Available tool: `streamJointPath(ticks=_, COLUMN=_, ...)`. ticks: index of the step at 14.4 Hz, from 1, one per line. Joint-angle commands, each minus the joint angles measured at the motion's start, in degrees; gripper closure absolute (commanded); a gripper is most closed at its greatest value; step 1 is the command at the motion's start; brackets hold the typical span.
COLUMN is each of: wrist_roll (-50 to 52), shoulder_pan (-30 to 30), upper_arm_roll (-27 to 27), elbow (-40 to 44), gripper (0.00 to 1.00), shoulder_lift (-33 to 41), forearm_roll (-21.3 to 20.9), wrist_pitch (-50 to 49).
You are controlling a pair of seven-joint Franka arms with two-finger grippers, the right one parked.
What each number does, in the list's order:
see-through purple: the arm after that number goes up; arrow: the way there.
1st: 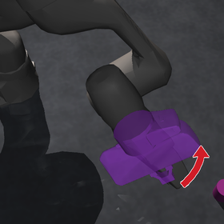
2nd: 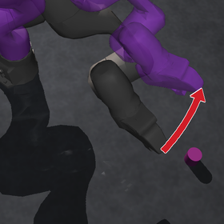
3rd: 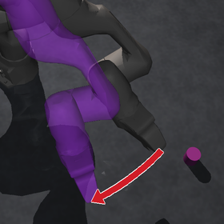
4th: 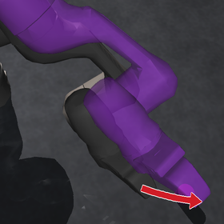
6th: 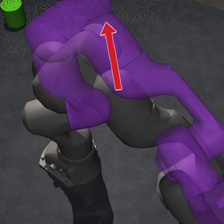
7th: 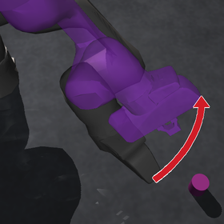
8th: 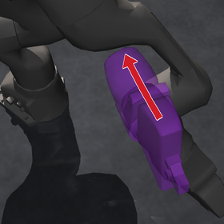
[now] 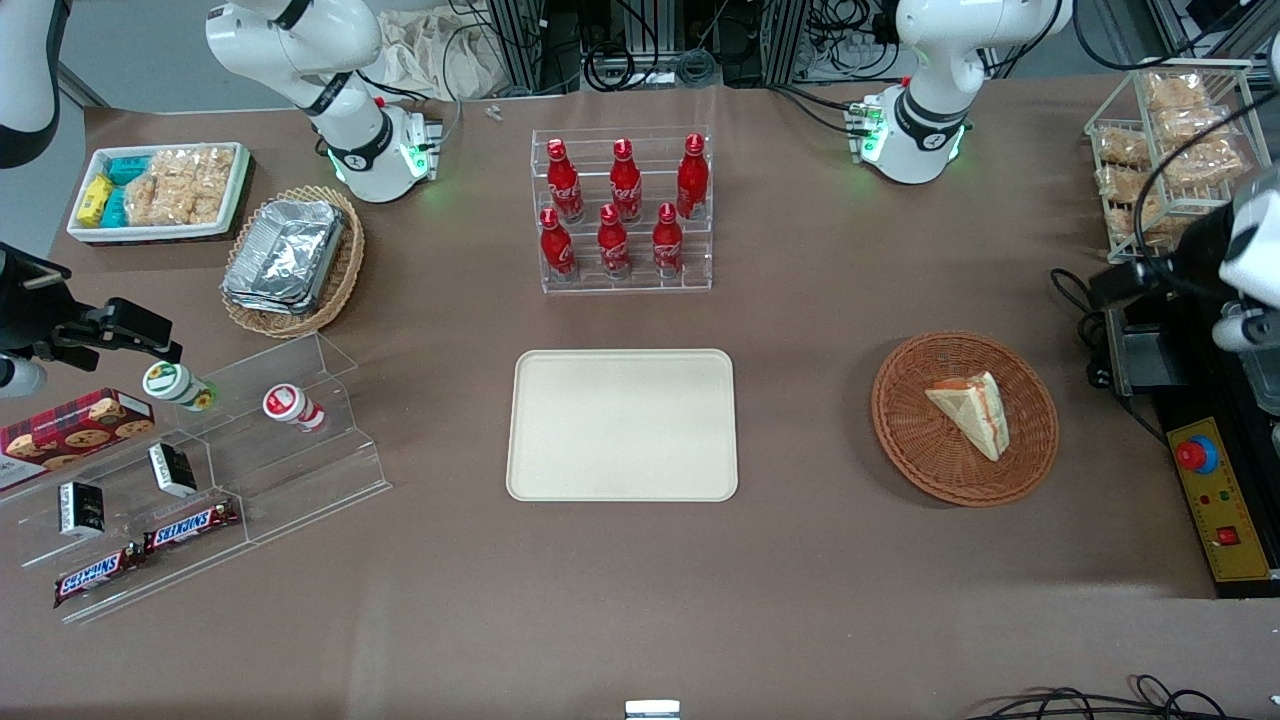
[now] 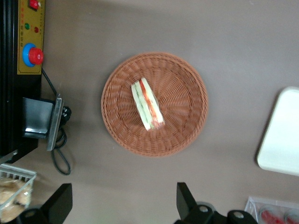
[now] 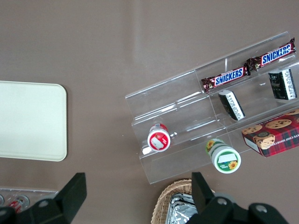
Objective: Place sandwich from basket to tray
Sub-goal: 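Move the left gripper down over the wrapped sandwich in the wicker basket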
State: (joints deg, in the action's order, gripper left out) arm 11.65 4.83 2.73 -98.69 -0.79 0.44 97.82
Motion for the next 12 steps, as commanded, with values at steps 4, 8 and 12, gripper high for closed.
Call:
streamJointPath(ticks=4, wrist_roll=15.38, shoulder_pan=0.18, upper_arm_roll=0.43, elbow=-19.76, gripper=0.0, shoulder_lift=-0.7, forearm_roll=0.79, wrist_pitch=21.24)
streamJointPath(ticks=8, wrist_roll=23.22, shoulder_pan=-0.61, upper_arm_roll=0.96, elbow=-25.59, gripper=0.0, shoulder_lift=-6.23, forearm_roll=0.7, wrist_pitch=33.04)
streamJointPath(ticks=12, wrist_roll=26.05, shoulder_pan=-2.28, upper_arm_roll=0.87, elbow=-25.67, gripper=0.0, shoulder_lift=-9.05, forearm_roll=0.7, wrist_pitch=33.66)
